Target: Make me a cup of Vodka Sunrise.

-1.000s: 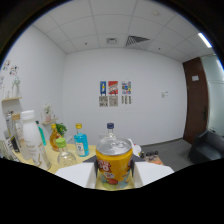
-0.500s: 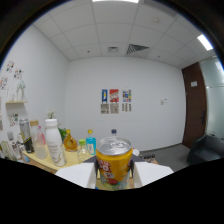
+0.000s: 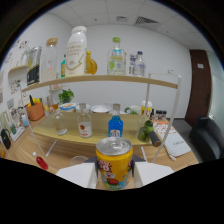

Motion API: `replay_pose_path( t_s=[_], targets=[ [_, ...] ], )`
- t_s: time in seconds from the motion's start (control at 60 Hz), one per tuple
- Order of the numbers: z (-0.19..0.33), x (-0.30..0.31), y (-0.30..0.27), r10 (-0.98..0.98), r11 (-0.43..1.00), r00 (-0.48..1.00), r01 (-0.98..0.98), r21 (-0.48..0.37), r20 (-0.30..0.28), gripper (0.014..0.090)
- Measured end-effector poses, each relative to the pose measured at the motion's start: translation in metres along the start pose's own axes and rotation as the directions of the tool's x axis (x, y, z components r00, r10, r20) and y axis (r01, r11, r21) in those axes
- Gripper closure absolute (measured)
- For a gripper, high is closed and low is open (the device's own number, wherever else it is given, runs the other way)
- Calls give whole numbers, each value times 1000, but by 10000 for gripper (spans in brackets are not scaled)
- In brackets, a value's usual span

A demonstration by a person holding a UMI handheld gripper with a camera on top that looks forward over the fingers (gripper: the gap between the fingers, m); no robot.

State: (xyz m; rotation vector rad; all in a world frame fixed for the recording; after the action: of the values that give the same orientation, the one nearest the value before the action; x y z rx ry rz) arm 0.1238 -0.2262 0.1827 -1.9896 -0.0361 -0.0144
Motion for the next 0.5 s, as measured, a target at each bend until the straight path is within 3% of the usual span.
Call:
replay_pose_path(
  t_s=[0.217, 0.5],
  targets=[
    [12, 0, 5, -486, 874, 866, 483, -51, -119, 538],
    [16, -10, -17, -905, 404, 379, 908, -110, -193, 536]
  ],
)
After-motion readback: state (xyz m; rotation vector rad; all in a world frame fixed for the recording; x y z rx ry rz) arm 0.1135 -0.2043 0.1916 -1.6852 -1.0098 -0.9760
